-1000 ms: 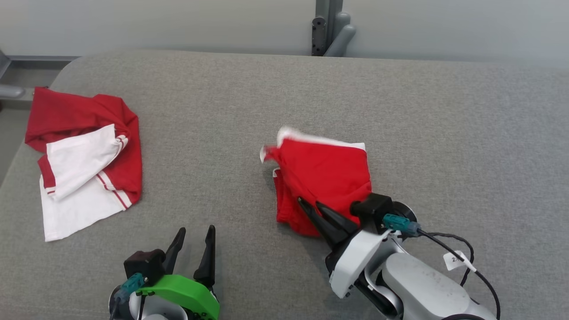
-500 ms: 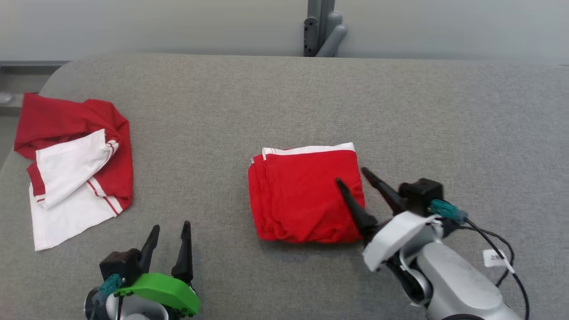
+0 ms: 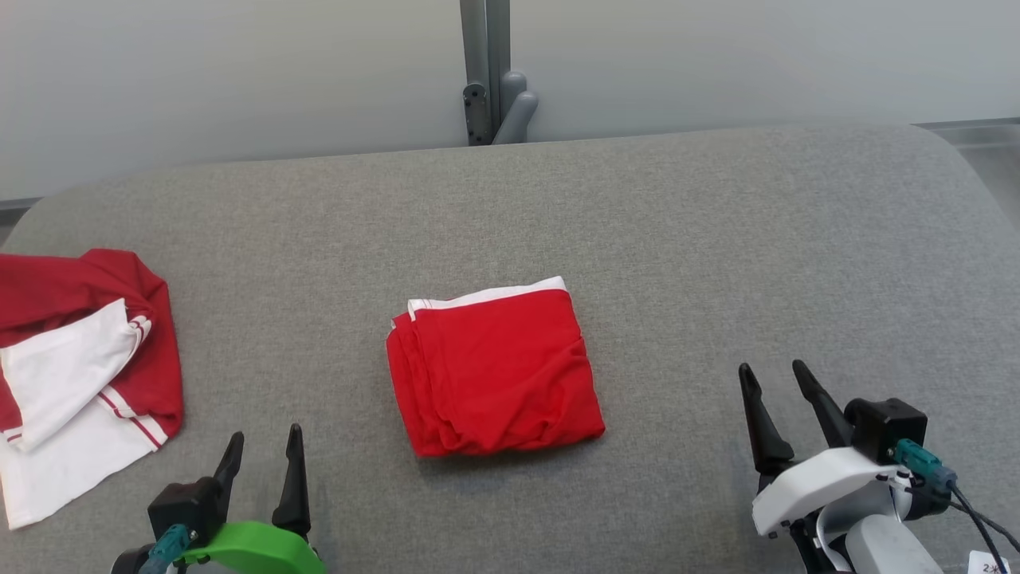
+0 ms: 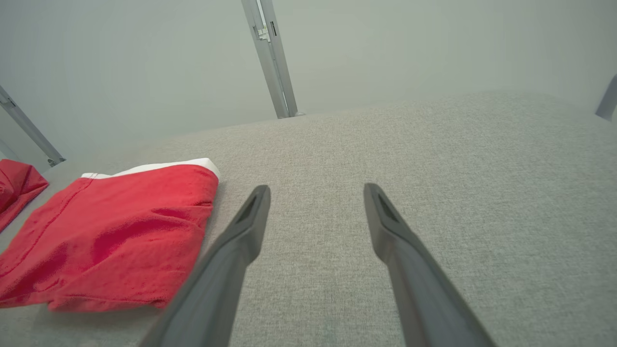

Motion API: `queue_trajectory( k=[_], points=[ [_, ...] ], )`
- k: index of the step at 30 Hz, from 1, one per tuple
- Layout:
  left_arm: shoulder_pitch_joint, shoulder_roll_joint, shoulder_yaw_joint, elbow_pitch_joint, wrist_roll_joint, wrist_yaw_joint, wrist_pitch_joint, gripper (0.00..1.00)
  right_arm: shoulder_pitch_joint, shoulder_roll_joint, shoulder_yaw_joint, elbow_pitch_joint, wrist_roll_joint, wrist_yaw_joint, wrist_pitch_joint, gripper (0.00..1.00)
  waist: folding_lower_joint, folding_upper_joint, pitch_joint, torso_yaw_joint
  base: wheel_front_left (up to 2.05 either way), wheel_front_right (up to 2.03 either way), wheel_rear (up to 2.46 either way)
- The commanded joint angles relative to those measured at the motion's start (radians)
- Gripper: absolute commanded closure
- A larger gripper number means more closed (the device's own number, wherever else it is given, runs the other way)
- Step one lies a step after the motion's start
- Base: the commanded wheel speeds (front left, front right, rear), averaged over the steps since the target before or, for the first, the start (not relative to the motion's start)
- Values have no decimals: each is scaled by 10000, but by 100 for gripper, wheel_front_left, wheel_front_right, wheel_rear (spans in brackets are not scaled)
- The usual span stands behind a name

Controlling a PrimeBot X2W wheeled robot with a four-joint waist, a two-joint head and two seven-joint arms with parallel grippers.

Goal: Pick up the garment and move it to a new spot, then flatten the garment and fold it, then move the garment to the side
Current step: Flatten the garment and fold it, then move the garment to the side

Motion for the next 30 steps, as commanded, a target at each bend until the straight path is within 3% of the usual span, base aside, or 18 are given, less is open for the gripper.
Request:
queue_trajectory(
  k=[1,20,30],
  points=[
    [239,29,65,-42,103,28,-1,0,167,52,-46,-79,-119,-1,-4,0,0,0,-168,-160,0,0,0],
    [1441,26,53,-808,604,117,-1,0,1053,528,-130,-65,-622,-1,-4,0,0,0,-680,-87,0,0,0],
    [843,26,-608,-870,437,130,-1,0,-630,526,1340,1032,189,-1,-4,0,0,0,330,484,0,0,0]
  ],
)
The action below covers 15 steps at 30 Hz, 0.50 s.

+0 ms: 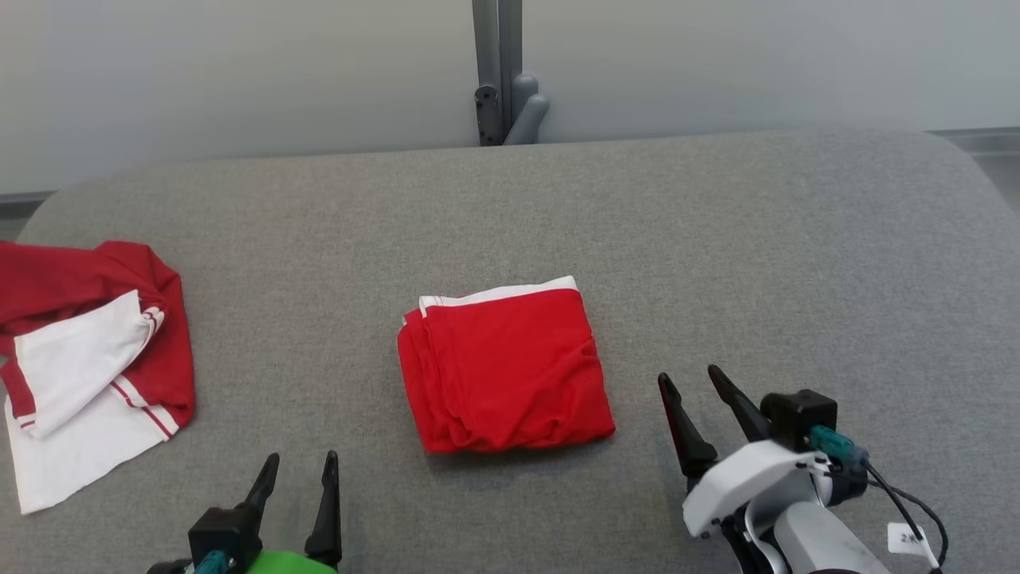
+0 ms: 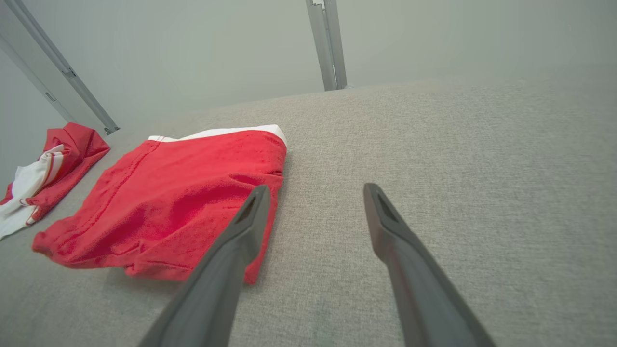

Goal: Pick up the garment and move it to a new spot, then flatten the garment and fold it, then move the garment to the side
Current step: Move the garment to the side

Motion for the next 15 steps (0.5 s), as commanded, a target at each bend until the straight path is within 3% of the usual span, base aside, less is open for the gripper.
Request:
queue_trajectory(
  k=[1,7,15],
  points=[
    [-445,27,-222,-50,-68,56,1,0,-609,0,347,314,425,-1,-4,0,0,-1,698,515,0,0,0],
    [-1055,30,-766,-44,-94,104,-1,0,-2302,20,1312,1600,1354,-1,-4,0,0,-1,1615,1297,0,0,0],
    [-1494,25,-972,-110,-90,154,1,0,-3581,47,1386,3847,2161,-1,-3,0,0,-1,2222,2073,0,0,0]
  ],
)
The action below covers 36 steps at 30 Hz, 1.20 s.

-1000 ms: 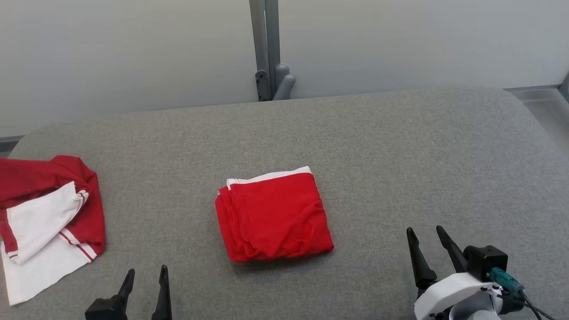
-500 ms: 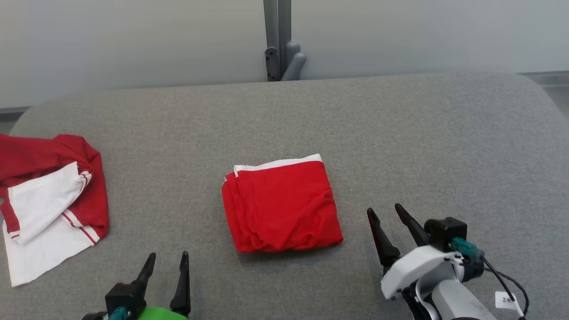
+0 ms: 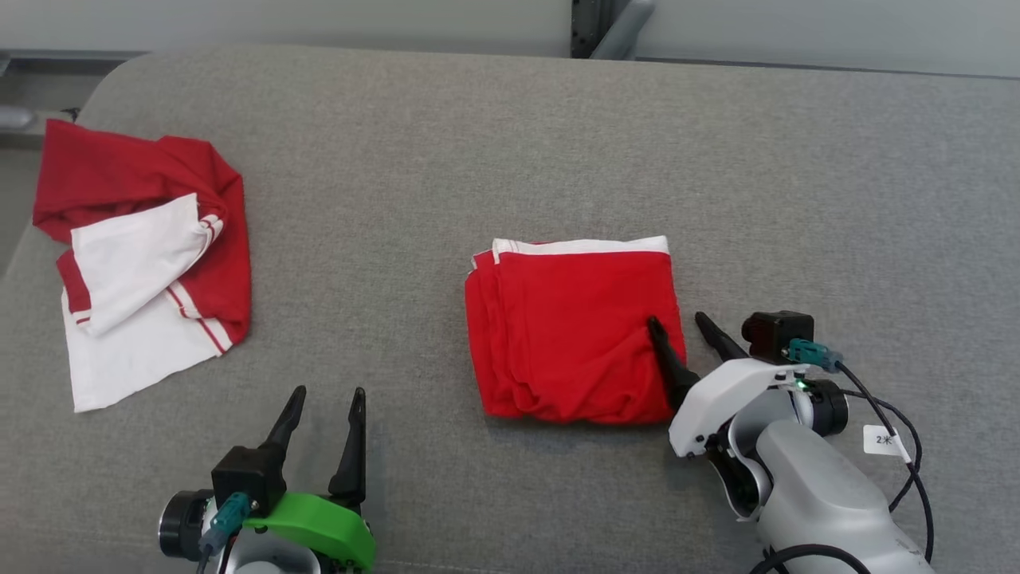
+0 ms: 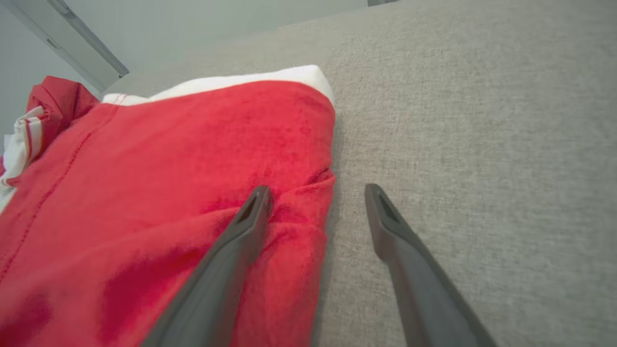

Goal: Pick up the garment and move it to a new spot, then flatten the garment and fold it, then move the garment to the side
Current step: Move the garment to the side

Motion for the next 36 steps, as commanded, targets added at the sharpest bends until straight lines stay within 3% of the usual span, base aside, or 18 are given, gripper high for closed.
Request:
queue_trajectory(
  k=[1,4,6,7,11,15,30,36],
  points=[
    [-185,24,-30,-47,-25,77,1,0,-167,-32,27,215,150,-1,-4,0,0,0,583,634,0,0,0],
    [-242,24,-89,-108,-77,99,-1,0,-207,-5,455,633,539,-1,13,0,0,0,656,740,0,0,0],
    [-247,24,-100,-134,-115,134,1,0,-224,19,771,682,793,2,36,81,0,0,677,754,0,0,0],
    [-243,24,-93,-146,-127,153,1,0,-240,27,866,602,894,2,45,100,0,0,670,738,0,0,0],
    [-205,25,-100,-194,-117,143,-1,0,-358,-268,658,80,952,1,7,100,0,0,468,453,0,0,0],
    [-45,25,-20,-205,35,94,-1,0,-62,-405,231,-314,749,-7,-2,100,0,0,73,-304,0,0,0],
    [150,27,-141,-99,55,-96,-1,0,1321,-613,-620,-794,116,-7,-2,100,0,0,-977,-5137,0,0,0],
    [64,27,-244,-72,65,-117,-1,0,1405,-581,-426,-914,184,-7,-4,100,0,0,-979,-6227,0,0,0]
  ],
)
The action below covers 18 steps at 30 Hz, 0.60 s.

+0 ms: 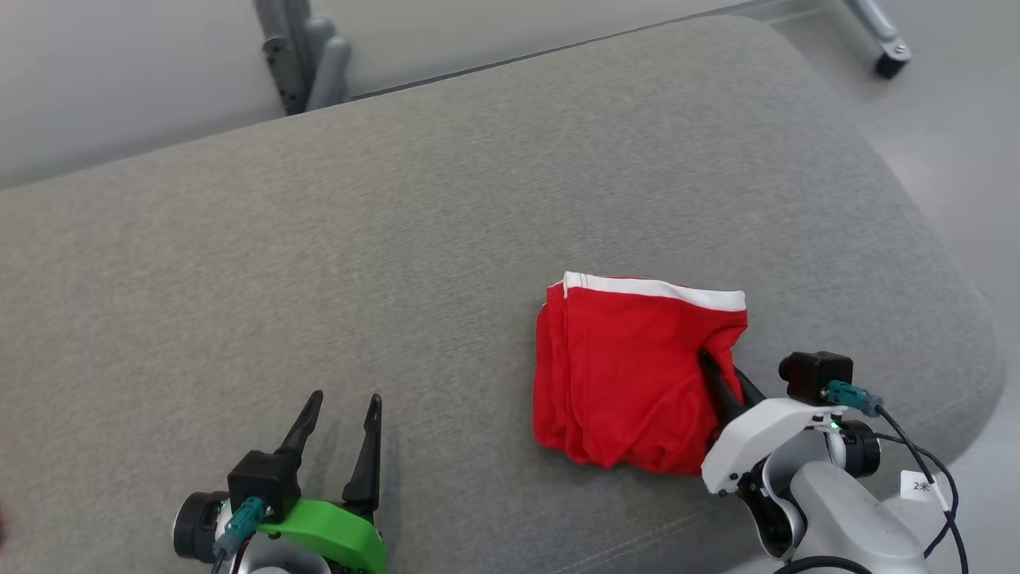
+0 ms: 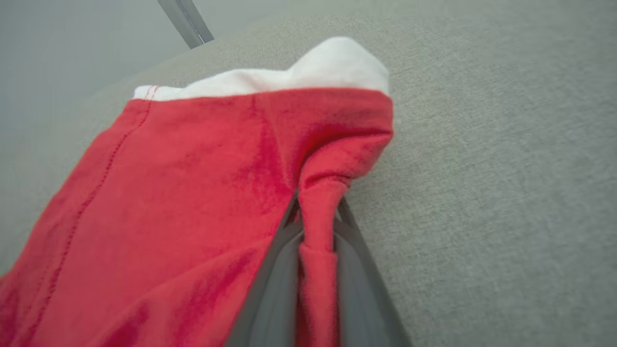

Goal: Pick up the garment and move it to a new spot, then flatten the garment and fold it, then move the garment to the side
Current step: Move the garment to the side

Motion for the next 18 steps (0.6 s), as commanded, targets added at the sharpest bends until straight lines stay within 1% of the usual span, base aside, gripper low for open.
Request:
queue_trajectory(
  k=[1,4,8,12,15,18],
  points=[
    [2,34,7,1,39,-24,1,0,167,5,39,-28,71,-15,-4,100,0,-1,-684,-2152,0,0,0],
    [-100,32,-171,55,62,-35,-1,0,136,-7,225,-135,73,-15,-4,100,0,-1,-554,-2334,0,0,0],
    [-212,40,-299,118,179,-49,1,0,-100,-73,504,-247,-10,-15,-4,100,0,-1,-321,-2115,0,0,0],
    [-495,63,-94,195,533,15,-1,0,-687,-108,653,-253,42,-15,-4,100,0,-1,186,-1507,0,0,0],
    [-763,125,13,116,825,27,1,0,-1367,-279,528,-165,126,-16,-4,100,0,-1,759,-930,0,0,0],
    [-1046,262,34,-7,1060,11,1,0,-2218,-512,426,86,-80,-15,-4,100,0,-1,1423,-373,0,0,0]
  ],
)
